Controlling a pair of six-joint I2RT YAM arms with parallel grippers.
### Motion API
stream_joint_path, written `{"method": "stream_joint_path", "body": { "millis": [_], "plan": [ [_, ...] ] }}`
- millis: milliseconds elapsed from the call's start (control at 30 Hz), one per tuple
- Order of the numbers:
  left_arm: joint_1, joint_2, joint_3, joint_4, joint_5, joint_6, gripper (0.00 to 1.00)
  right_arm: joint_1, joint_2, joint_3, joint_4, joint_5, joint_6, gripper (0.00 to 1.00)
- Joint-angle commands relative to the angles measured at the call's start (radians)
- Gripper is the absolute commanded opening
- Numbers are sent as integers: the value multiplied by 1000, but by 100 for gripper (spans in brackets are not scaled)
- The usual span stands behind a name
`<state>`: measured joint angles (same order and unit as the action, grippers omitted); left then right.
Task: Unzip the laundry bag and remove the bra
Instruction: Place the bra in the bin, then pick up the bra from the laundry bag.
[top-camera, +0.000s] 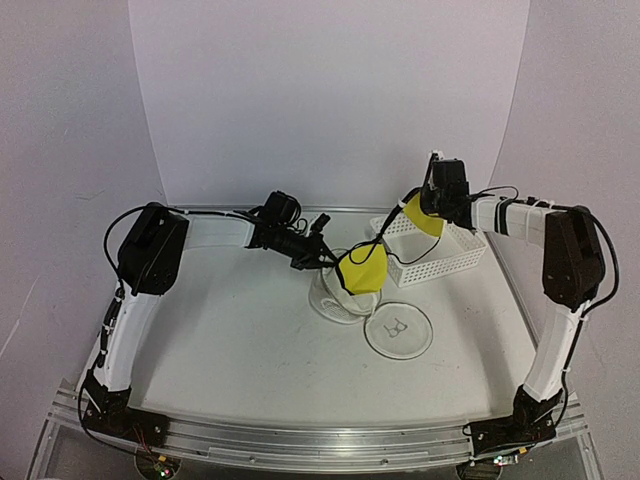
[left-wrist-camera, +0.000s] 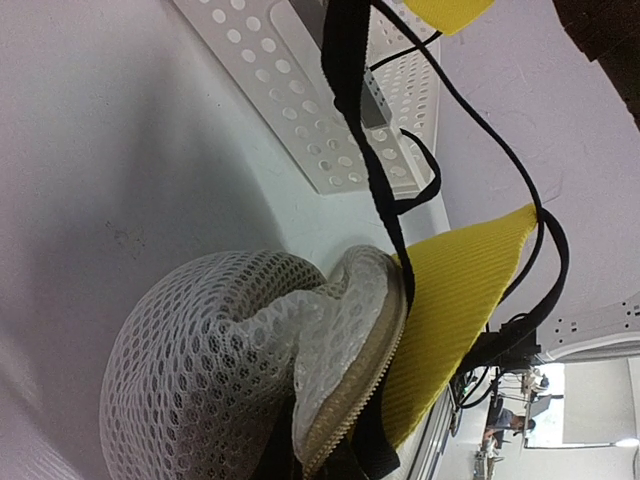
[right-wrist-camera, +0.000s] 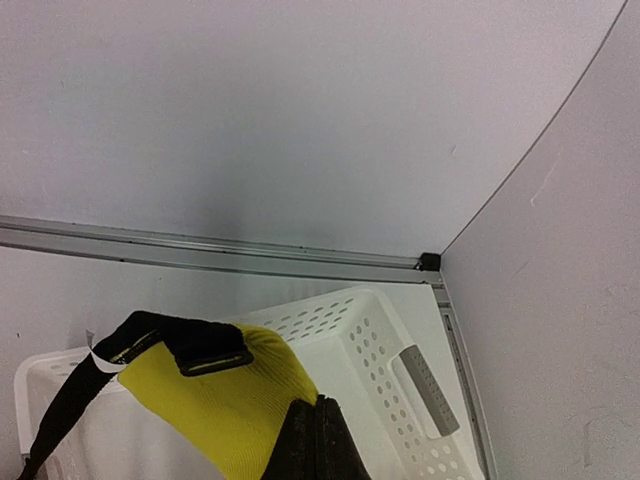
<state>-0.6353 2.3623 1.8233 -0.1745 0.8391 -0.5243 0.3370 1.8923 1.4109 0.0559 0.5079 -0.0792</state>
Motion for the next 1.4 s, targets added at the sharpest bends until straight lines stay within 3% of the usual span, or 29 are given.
{"method": "stream_joint_path", "body": {
  "millis": [0,167,300,533,933,1100,1367],
  "plan": [
    [-4,-3,1,36,26,2,0,-15,14,-22,15,-13,71,0],
    [-4,2,3,35,27,1,0,-16,17,-66,10,-22,130,1],
    [-4,10,9,35,30,-3,0,-16,-6,-95,6,-37,147,21],
    [-4,12,16,33,34,-5,0,-15,-129,-142,-3,-136,172,39],
    [-4,10,16,26,35,0,0,-15,-371,-288,-18,-630,285,60],
    [-4,9,18,24,36,1,0,-9,-352,-318,15,-820,392,66],
    [-4,7,13,21,37,4,0,16,-225,-319,127,-970,567,72]
  ]
}}
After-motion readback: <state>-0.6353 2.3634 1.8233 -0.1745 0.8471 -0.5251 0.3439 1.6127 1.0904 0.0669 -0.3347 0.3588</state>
